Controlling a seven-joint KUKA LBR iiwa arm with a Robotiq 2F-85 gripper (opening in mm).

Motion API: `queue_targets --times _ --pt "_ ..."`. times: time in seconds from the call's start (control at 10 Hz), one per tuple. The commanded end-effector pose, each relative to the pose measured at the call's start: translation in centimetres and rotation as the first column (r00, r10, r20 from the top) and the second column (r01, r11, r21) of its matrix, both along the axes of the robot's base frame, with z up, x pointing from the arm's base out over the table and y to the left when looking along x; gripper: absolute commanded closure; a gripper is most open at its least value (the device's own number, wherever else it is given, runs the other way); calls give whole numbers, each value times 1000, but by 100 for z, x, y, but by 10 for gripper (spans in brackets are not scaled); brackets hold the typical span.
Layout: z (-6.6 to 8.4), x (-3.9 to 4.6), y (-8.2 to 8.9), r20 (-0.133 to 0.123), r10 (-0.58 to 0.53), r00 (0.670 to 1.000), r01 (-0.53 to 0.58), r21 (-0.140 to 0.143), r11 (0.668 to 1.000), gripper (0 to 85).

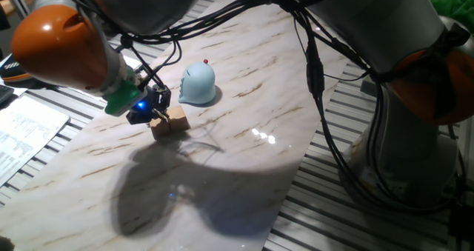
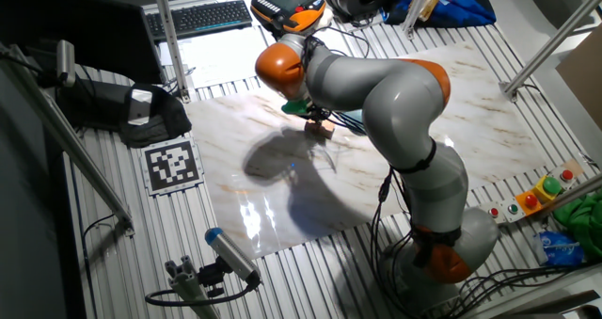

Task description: Drop coins into a piggy bank

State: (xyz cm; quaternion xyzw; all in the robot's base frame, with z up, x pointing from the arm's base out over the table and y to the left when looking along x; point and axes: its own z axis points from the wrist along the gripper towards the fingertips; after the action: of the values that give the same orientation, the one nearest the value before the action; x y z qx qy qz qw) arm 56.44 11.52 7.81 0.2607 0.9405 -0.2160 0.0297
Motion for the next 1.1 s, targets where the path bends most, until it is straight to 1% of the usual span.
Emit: queue_targets --times 0.0,0.1,0.2,0.5,0.6,0.7,0.8,0.9,1.0 --pt "11 -11 5 -10 6 1000 -6 -10 1000 850" --pt "27 -16 8 -13 12 1000 -13 -17 1000 850" --pt "46 -22 11 -14 14 1000 -14 -18 1000 850" --pt "57 -23 13 -12 25 1000 -25 -7 1000 850" --pt "65 -24 9 -6 28 1000 -27 14 1000 850" --pt "98 -20 6 6 37 999 -38 55 998 850" --pt "151 -8 7 20 41 999 -43 109 993 850" --pt "189 -8 18 33 65 997 -69 148 987 850" --pt "214 -8 49 54 142 988 -150 181 972 850"
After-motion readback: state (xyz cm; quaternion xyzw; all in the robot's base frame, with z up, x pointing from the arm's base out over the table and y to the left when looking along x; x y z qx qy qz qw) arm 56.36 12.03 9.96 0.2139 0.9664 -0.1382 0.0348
